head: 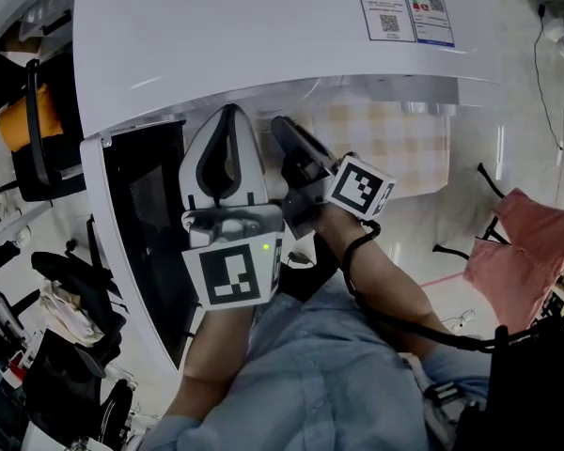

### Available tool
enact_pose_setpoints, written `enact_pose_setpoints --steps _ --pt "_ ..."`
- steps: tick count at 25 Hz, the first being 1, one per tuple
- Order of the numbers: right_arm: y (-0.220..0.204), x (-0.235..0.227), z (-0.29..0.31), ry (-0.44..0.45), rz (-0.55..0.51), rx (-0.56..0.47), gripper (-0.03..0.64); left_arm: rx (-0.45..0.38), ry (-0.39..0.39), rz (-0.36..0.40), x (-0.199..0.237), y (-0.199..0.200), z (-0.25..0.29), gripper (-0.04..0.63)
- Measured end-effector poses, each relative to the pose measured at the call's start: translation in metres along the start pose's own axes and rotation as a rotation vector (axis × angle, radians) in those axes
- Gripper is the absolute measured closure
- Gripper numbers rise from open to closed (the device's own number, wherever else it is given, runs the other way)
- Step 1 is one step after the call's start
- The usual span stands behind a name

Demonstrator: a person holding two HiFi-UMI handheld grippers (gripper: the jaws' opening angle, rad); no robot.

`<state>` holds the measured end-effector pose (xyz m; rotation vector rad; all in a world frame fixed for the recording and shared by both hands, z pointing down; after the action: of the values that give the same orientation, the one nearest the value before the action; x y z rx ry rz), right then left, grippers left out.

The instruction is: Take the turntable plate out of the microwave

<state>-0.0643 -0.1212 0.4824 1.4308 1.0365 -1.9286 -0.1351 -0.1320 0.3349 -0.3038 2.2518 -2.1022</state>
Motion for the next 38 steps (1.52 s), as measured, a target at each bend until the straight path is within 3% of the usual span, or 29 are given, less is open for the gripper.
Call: enact_pose_setpoints --steps 3,10,16,28,38 --pt "0.01 0.001 0.01 0.021 0.0 -0.016 0.502 -0.007 -0.001 -0.002 0.001 0.001 0.002 0.588" --pt "0.028 0.002 0.032 0.026 0.013 -0.039 0.521 -0.013 0.009 0.002 0.011 0.004 0.009 0.588" --pt "0.024 0.002 0.027 0.05 0.041 -0.043 0.557 -0.013 0.018 0.003 0.013 0.004 0.007 0.588" --pt "0.003 -0.002 -0.008 0.053 0.066 -0.006 0.557 0.002 0.011 0.008 -0.003 0.004 -0.006 0.588" --pt "0.011 -0.004 0.013 0.095 0.068 -0.012 0.489 -0.003 0.02 0.017 0.005 0.005 -0.006 0.588"
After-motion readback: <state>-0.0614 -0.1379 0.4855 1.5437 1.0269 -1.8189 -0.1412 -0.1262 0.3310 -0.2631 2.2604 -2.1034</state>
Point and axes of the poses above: the fingertips, and each gripper's own axes: z forward along the fingers, x to its left, y out of its top, the point moved 1 cm from there along -z, backward along the fingers, and after that the axes turned 13 degrees about -x, right-handed, at the moved point
